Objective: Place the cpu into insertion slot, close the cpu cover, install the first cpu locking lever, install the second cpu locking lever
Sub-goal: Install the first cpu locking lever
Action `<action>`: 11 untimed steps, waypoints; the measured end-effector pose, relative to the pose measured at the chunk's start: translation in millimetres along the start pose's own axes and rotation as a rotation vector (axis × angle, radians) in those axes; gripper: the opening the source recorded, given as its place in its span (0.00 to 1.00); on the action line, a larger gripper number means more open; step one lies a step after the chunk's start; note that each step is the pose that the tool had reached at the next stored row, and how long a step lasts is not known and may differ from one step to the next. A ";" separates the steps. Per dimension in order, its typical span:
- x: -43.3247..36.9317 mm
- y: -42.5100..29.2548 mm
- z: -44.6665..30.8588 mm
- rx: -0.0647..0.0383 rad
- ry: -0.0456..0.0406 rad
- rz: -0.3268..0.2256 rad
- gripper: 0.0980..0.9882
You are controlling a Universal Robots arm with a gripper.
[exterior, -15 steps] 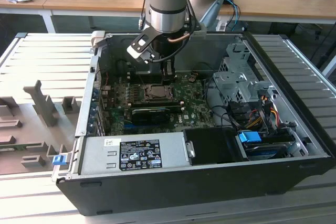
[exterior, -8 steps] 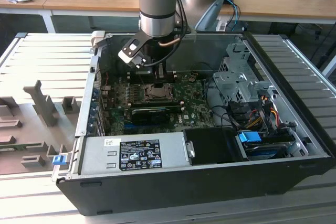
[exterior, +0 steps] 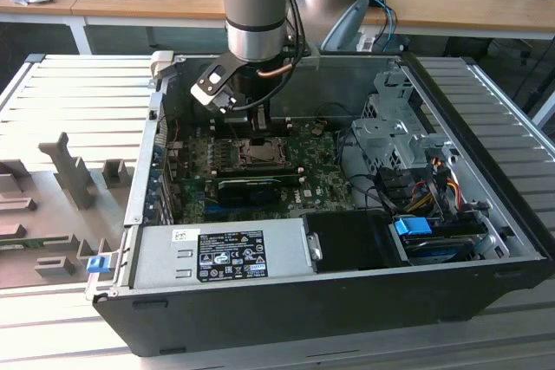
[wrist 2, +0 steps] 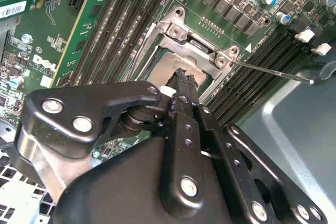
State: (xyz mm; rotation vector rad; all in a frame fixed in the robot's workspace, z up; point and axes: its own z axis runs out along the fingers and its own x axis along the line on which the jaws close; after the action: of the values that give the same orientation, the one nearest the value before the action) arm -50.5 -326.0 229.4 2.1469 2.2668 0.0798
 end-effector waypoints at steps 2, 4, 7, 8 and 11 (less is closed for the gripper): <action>0.0 -0.2 -0.3 0.000 0.0001 0.000 0.01; 0.0 -0.1 -1.8 0.000 -0.0006 0.000 0.01; 0.1 0.0 -5.0 0.000 -0.0007 0.000 0.01; 0.1 0.1 -5.4 0.000 -0.0008 0.000 0.01; 0.1 0.1 -6.1 0.000 -0.0008 0.000 0.01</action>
State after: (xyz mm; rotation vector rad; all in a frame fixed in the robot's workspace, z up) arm -50.7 -326.0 235.6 2.1465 2.2664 0.0789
